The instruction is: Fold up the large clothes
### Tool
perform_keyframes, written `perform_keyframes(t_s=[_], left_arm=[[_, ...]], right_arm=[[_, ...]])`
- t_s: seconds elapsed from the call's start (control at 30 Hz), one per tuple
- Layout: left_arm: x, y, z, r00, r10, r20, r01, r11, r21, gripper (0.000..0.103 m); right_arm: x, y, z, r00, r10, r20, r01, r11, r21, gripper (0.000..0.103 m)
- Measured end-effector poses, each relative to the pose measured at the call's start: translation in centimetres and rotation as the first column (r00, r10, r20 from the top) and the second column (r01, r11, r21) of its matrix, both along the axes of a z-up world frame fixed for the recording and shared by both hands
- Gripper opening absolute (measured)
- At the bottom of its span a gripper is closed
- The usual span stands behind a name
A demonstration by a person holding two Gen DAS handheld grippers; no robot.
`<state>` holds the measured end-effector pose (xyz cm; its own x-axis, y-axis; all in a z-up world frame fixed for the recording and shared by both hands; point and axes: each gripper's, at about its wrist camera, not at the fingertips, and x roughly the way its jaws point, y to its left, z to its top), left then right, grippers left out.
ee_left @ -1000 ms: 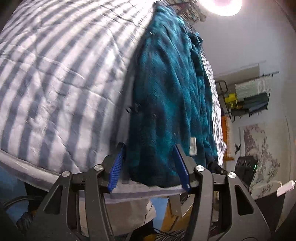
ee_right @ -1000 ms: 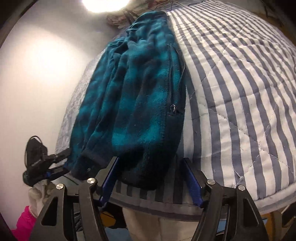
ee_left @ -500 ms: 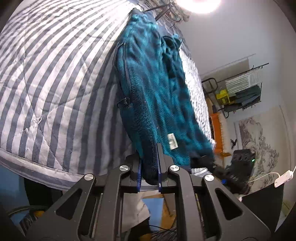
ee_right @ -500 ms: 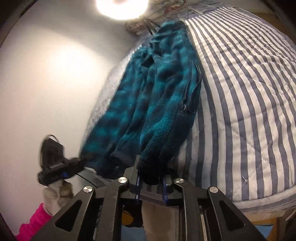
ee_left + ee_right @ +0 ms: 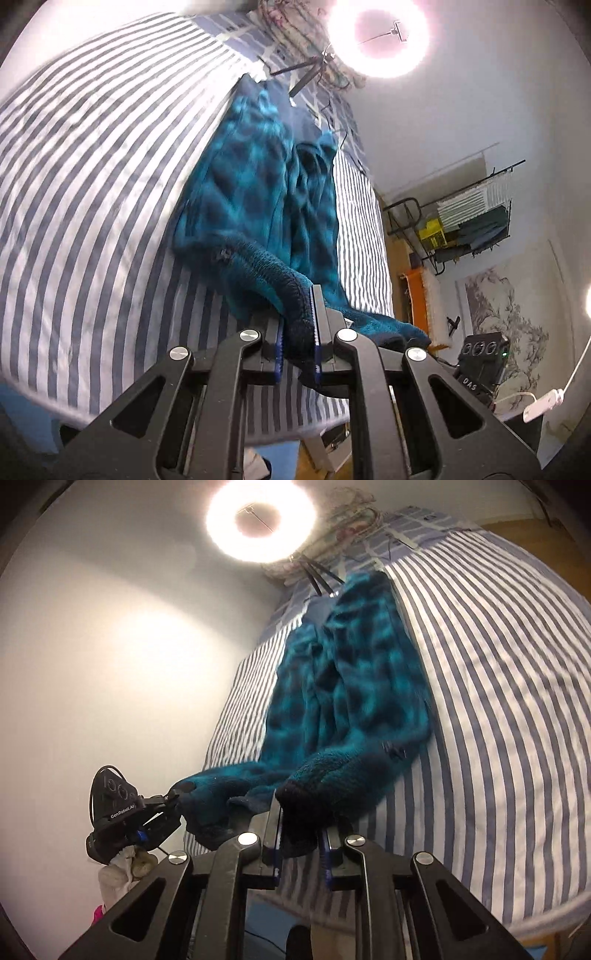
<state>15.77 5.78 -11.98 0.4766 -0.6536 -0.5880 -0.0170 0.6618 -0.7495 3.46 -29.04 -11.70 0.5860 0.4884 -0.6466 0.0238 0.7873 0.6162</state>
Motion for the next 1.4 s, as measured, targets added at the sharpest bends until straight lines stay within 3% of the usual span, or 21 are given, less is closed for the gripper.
perform_keyframes(t_s=[0.23, 0.47, 0.6, 0.7, 0.83, 0.9, 0.93, 0.97, 1.07, 1.13, 1.3, 1.4], left_arm=[[8.7, -0.4, -2.7, 0.998, 0.052, -0.048, -0.051, 0.999, 0.012, 0.009], [18.0, -2.7, -8.4, 0.991, 0.023, -0.129, -0.012, 0.996, 0.086, 0.009], [19.3, -3.4, -10.7, 0.988, 0.013, -0.151, 0.001, 0.996, 0.090, 0.012], [19.6, -2.9, -10.8, 0.985, -0.024, -0.168, 0.035, 0.997, 0.064, 0.014], [18.2, -2.1, -8.9, 0.987, -0.069, -0.142, 0.082, 0.993, 0.088, 0.021], [16.3, -1.6, -7.3, 0.992, -0.077, -0.104, 0.091, 0.987, 0.135, 0.029], [15.4, -1.2, -6.5, 0.993, -0.076, -0.090, 0.090, 0.983, 0.160, 0.040], [14.4, -0.7, -5.6, 0.995, -0.067, -0.068, 0.079, 0.977, 0.196, 0.051], [10.9, 1.7, -2.5, 0.999, -0.048, 0.000, 0.047, 0.967, 0.249, 0.052], [9.0, 3.3, -0.7, 0.999, -0.032, 0.024, 0.026, 0.970, 0.241, 0.053], [2.2, 6.4, 5.9, 0.995, -0.011, 0.098, -0.009, 0.980, 0.197, 0.053], [-2.9, 6.7, 11.1, 0.982, -0.054, 0.179, 0.012, 0.973, 0.229, 0.053]], right_arm=[[10.0, -0.1, 0.1, 1.000, -0.014, -0.001, 0.014, 0.996, -0.084, 0.014], [20.4, -2.3, -5.0, 0.994, -0.030, -0.100, 0.015, 0.990, -0.139, 0.013], [23.9, -2.8, -9.3, 0.983, -0.035, -0.179, 0.008, 0.989, -0.147, 0.013], [24.5, -3.1, -9.9, 0.984, -0.022, -0.178, -0.001, 0.992, -0.127, 0.014], [23.3, -2.7, -8.2, 0.988, 0.046, -0.150, -0.071, 0.984, -0.161, 0.027], [21.8, -2.7, -7.2, 0.990, 0.045, -0.133, -0.068, 0.983, -0.169, 0.044], [20.9, -2.7, -6.7, 0.991, 0.039, -0.125, -0.061, 0.983, -0.174, 0.063], [19.6, -2.6, -5.8, 0.994, 0.027, -0.108, -0.048, 0.980, -0.192, 0.075], [16.6, -1.9, -3.8, 0.997, 0.027, -0.067, -0.044, 0.963, -0.265, 0.075], [14.1, -1.6, -2.0, 0.999, 0.025, -0.033, -0.033, 0.956, -0.290, 0.073], [6.9, -0.4, 4.5, 1.000, 0.014, 0.022, -0.008, 0.968, -0.251, 0.072], [2.0, 0.9, 9.7, 0.997, 0.032, 0.074, -0.014, 0.973, -0.230, 0.072]])
